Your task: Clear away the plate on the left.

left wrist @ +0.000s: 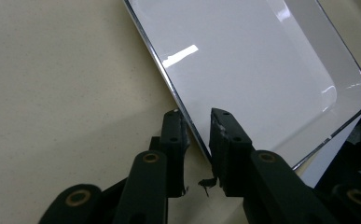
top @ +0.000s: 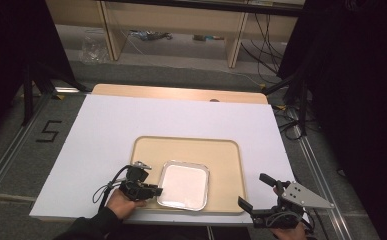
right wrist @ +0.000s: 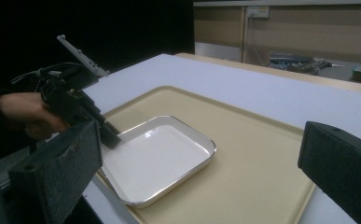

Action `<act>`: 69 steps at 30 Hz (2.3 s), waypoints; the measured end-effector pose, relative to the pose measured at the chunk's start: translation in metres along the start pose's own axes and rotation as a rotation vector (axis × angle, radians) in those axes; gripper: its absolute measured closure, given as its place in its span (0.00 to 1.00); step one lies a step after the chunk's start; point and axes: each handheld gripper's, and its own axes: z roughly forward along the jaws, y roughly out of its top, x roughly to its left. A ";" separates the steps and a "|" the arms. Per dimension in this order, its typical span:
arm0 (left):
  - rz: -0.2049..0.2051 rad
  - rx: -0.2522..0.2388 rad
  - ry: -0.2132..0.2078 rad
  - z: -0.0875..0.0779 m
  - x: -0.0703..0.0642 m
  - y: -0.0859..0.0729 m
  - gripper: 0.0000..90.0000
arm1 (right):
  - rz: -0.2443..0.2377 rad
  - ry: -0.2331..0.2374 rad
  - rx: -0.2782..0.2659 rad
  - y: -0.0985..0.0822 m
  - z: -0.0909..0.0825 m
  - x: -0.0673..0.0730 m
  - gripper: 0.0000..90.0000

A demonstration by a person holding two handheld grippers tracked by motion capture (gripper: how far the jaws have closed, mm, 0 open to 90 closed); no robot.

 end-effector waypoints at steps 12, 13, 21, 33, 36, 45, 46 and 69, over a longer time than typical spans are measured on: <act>-0.040 -0.027 -0.027 0.004 -0.009 -0.005 0.82 | 0.005 0.004 0.004 0.000 0.000 0.000 0.00; -0.054 -0.037 -0.031 0.004 -0.011 -0.005 0.82 | -0.007 0.000 -0.002 0.000 0.000 -0.001 0.00; -0.054 -0.067 -0.040 0.002 -0.015 -0.007 0.82 | 0.004 0.003 0.003 0.000 0.000 0.000 0.00; -0.056 -0.063 -0.051 0.003 -0.015 -0.007 0.81 | 0.023 0.010 0.001 0.000 0.000 0.001 0.00; -0.062 -0.078 -0.042 0.002 -0.016 -0.007 0.76 | 0.017 -0.003 0.003 0.000 0.000 0.001 0.00; -0.086 -0.126 0.025 -0.009 -0.012 -0.002 0.38 | 0.000 -0.009 0.002 0.000 -0.001 0.000 0.00; -0.100 -0.151 0.026 -0.009 -0.012 -0.002 0.35 | 0.002 -0.008 0.001 0.000 0.000 0.000 0.00; 0.055 -0.405 0.114 -0.044 -0.020 -0.005 0.16 | 0.000 0.000 0.000 0.000 0.000 0.000 0.00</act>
